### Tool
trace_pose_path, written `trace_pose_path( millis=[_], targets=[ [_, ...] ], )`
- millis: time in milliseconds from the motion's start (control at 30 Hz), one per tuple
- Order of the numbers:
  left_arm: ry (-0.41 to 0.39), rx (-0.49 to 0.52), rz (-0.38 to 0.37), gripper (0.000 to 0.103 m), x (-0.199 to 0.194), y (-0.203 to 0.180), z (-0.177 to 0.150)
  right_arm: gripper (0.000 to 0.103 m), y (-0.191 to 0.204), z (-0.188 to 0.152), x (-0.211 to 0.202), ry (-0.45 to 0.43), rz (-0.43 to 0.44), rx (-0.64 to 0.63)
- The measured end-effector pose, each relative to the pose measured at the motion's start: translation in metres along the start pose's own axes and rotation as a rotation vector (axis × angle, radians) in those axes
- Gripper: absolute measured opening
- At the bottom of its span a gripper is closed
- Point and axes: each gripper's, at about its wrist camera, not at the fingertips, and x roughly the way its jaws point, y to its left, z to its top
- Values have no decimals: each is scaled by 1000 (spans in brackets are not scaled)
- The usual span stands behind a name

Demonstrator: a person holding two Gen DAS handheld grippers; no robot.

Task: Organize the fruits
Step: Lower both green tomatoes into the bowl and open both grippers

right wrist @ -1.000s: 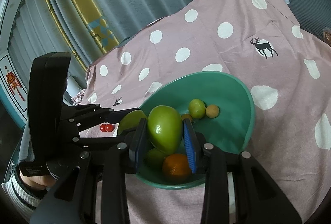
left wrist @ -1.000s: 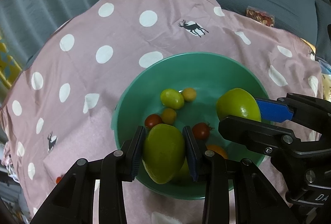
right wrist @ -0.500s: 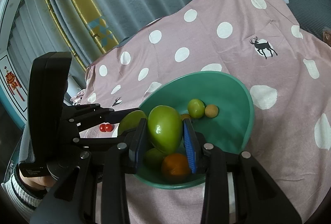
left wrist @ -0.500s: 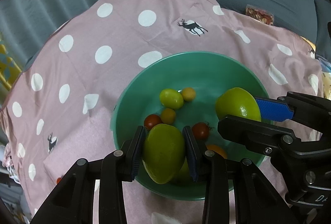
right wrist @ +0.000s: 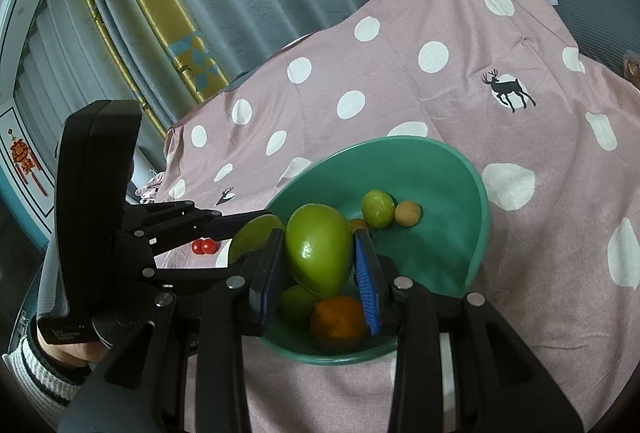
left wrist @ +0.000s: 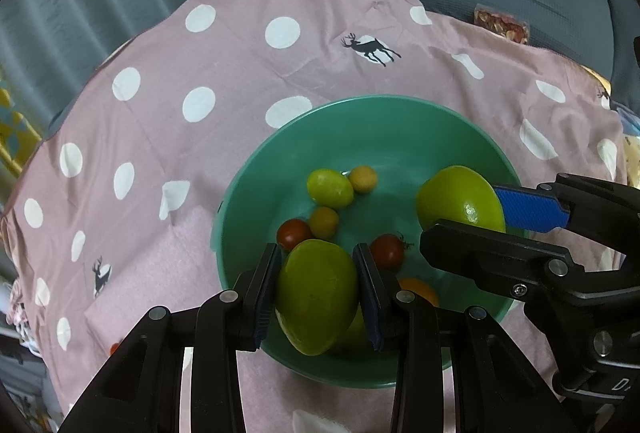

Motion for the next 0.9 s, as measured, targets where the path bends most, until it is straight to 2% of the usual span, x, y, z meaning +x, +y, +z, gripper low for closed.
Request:
trace_pose_path(
  millis=[900],
  targets=[
    [32,29,0,38,6,-4,-1,35,-2,-1,0,9,-18,1]
  ],
)
